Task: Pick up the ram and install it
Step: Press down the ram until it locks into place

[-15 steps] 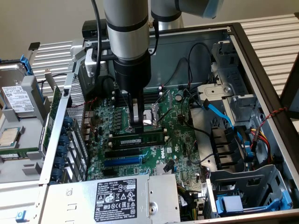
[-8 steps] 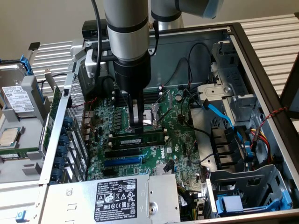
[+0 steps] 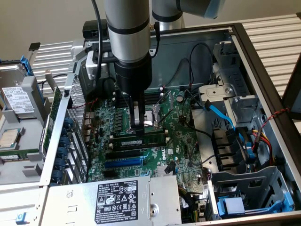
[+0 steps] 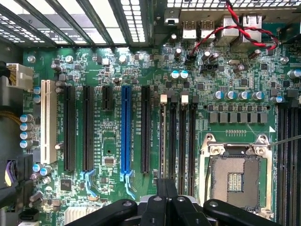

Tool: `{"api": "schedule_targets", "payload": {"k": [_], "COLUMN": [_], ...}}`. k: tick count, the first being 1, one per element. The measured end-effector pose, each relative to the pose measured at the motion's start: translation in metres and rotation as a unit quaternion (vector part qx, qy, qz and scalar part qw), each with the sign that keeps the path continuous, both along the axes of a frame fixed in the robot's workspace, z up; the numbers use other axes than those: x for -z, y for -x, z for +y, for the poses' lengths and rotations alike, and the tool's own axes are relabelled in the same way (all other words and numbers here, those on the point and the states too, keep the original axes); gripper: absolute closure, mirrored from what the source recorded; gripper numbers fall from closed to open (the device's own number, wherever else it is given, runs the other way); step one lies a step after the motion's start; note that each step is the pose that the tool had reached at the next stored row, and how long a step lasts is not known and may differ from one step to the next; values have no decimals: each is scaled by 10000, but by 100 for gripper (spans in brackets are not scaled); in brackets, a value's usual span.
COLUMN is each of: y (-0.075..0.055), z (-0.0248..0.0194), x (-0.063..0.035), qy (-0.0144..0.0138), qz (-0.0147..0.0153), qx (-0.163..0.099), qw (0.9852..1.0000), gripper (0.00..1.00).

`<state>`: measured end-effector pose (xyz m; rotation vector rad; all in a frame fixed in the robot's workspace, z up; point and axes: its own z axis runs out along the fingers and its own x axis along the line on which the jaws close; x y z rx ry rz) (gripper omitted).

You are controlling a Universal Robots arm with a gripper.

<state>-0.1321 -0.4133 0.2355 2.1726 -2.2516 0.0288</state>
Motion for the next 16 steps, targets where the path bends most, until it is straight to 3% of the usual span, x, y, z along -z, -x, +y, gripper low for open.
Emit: {"api": "schedule_targets", "payload": {"k": [2,6,16], "y": [0,-1,0], "z": [0,1,-3], "x": [6,18,52], "qy": [-6,-47,-58], "qz": [0,-1,5], "qx": [0,0,0], "qw": [10000,10000,10000], "gripper": [89,89,89]}}
